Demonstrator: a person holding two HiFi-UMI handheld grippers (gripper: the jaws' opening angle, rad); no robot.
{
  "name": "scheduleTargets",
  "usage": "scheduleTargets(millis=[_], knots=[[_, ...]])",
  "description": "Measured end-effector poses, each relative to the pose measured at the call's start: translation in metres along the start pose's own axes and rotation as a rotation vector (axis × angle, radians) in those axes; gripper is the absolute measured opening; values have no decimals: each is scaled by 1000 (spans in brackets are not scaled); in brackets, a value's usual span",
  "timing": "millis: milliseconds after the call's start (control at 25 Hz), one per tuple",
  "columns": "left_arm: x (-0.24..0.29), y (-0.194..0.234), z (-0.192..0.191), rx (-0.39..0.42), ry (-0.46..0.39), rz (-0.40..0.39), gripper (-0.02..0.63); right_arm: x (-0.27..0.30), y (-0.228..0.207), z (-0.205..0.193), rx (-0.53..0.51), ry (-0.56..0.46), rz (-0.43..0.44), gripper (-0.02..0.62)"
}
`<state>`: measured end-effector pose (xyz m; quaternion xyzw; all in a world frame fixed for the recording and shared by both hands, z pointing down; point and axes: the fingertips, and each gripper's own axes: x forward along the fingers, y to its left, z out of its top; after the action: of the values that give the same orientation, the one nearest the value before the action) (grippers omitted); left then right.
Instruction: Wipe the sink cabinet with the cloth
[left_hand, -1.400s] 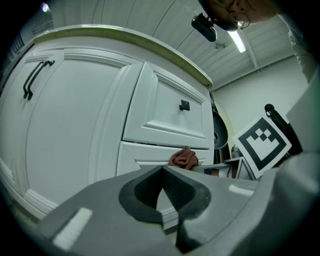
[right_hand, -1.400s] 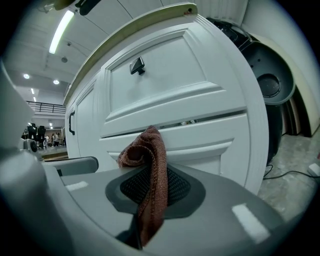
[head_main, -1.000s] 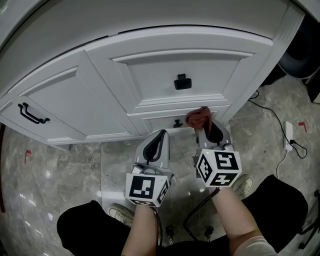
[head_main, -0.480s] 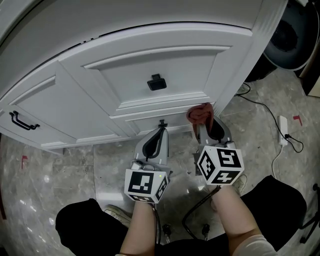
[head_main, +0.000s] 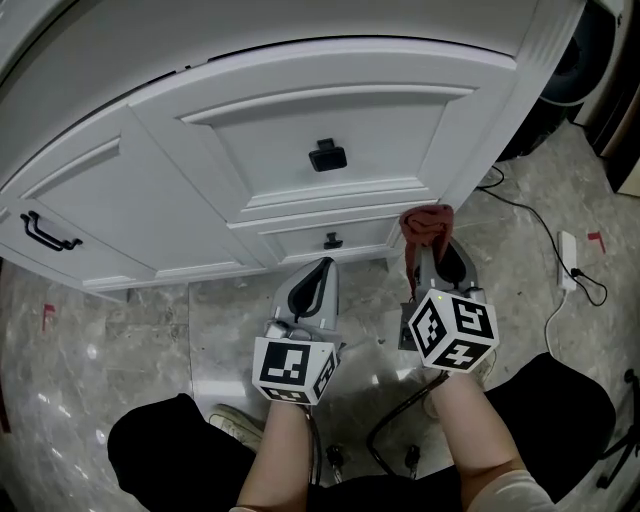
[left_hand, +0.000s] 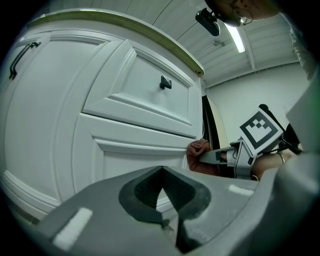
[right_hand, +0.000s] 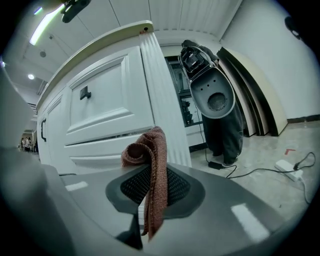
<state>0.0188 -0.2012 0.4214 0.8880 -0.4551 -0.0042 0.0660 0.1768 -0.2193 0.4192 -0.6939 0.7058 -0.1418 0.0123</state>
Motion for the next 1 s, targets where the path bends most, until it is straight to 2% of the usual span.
scheduleTargets(millis=[200, 480, 640, 800, 1000], knots=[[-24, 32, -4, -8, 6, 66, 0, 0, 66, -29, -32, 24, 132, 83], [-71, 96, -8, -22, 29, 221, 0, 6, 170, -71, 2, 72, 326, 83], [-92, 117, -9, -25, 27, 258, 0, 16, 213, -92, 6, 115, 403, 83], [-101, 127, -7, -28, 15, 265, 0, 29, 233, -109, 20, 163, 423, 83], [-100, 126, -9, -27, 16, 249, 0, 41, 226, -111, 29, 174, 382, 83]])
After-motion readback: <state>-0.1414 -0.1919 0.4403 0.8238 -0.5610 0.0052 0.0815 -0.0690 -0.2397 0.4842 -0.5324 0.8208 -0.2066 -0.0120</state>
